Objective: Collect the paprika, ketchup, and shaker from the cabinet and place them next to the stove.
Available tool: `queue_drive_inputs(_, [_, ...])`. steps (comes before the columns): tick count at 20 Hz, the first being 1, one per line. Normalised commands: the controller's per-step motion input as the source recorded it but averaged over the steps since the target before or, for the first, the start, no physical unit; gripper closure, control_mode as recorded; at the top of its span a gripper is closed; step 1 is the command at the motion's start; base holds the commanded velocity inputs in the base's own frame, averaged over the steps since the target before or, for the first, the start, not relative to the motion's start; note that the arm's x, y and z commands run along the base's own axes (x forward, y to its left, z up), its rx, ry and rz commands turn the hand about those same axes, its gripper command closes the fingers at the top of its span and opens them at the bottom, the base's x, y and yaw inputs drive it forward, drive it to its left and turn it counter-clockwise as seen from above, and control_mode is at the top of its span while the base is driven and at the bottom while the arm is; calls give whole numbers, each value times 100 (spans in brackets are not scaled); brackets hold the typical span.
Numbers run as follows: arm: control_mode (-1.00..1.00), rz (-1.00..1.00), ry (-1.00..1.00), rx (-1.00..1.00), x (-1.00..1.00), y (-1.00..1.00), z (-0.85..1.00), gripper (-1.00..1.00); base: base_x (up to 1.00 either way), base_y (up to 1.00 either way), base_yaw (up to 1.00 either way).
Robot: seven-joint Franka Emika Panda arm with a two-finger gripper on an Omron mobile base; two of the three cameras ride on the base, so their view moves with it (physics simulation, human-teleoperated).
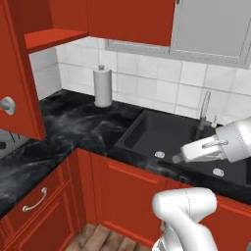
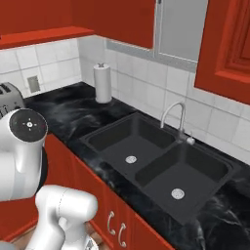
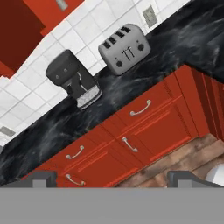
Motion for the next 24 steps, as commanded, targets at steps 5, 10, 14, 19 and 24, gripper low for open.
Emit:
queue_drive_inputs(5, [100,0,0,0,0,0,0,-100,57,-8,48])
queue_drive_inputs(10, [100,0,0,0,0,0,0,-100,51,0,52])
queue_drive_inputs(14, [100,0,0,0,0,0,0,-100,65,0,42])
queue_drive_inputs(19, [100,0,0,0,0,0,0,-100,78,0,38])
queue_drive_inputs(24, [100,0,0,0,0,0,0,-100,95,0,35])
